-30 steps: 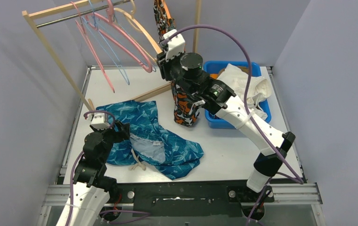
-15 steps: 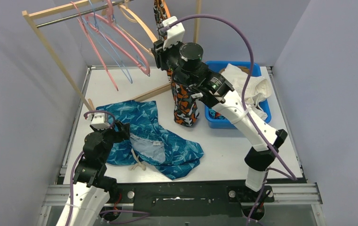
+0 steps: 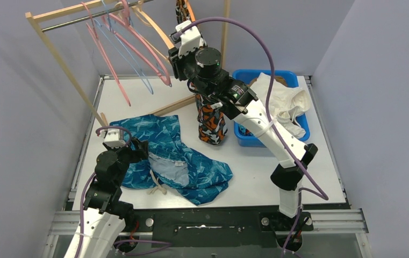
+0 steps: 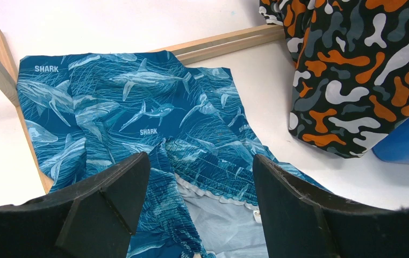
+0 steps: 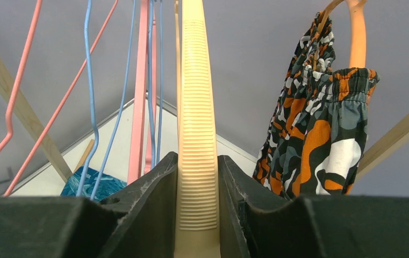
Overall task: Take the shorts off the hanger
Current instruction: Place the hanger on the clothes rod.
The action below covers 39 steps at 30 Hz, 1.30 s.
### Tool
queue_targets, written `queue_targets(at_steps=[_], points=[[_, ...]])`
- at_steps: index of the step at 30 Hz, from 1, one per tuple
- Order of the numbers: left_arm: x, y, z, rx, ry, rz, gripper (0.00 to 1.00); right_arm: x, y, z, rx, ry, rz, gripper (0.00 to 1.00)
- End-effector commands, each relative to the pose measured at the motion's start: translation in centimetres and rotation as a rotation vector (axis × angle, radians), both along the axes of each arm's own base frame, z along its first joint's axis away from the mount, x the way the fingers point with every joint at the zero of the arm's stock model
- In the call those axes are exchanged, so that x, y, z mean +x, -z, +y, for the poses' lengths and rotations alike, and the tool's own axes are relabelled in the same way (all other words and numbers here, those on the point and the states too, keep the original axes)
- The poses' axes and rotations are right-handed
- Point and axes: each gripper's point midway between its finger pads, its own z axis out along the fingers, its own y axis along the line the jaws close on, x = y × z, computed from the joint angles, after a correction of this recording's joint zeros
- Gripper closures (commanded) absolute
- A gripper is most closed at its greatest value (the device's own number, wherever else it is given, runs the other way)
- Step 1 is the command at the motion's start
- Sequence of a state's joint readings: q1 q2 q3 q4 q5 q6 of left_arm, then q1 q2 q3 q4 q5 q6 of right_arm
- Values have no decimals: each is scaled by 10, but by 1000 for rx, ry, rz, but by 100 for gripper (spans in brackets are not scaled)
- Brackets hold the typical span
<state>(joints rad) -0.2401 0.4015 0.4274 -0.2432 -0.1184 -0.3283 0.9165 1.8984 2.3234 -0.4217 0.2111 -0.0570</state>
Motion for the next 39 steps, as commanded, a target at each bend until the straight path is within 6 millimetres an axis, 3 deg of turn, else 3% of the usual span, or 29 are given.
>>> queue_targets(at_steps=[1,8,14,20,29,30,33,36,39], points=[[5,-34,-3,-12,17,-97,30,4,-4,-2,-9,-1,-11,95],[5,-34,-1,-8,9,-95,30,11,-19,-7,43,-16,-28,95],[6,-33,-2,-7,13,-93,30,11,5,-4,13,-36,32,91],[6,-32,-3,-6,15,-89,30,-2,16,-12,25,-57,56,56],[6,-33,1,-2,-4,-92,30,-53,50,-35,117,-148,-41,30],[6,-33,2,0,-10,-89,30,-60,69,-36,104,-166,-34,28],[5,-33,6,5,-28,-83,30,-81,98,-37,96,-227,-25,23],[5,-32,10,8,-52,-79,30,-106,143,-27,18,-327,23,18],[5,-30,15,12,-80,-70,30,-144,192,-9,-109,-438,37,16]])
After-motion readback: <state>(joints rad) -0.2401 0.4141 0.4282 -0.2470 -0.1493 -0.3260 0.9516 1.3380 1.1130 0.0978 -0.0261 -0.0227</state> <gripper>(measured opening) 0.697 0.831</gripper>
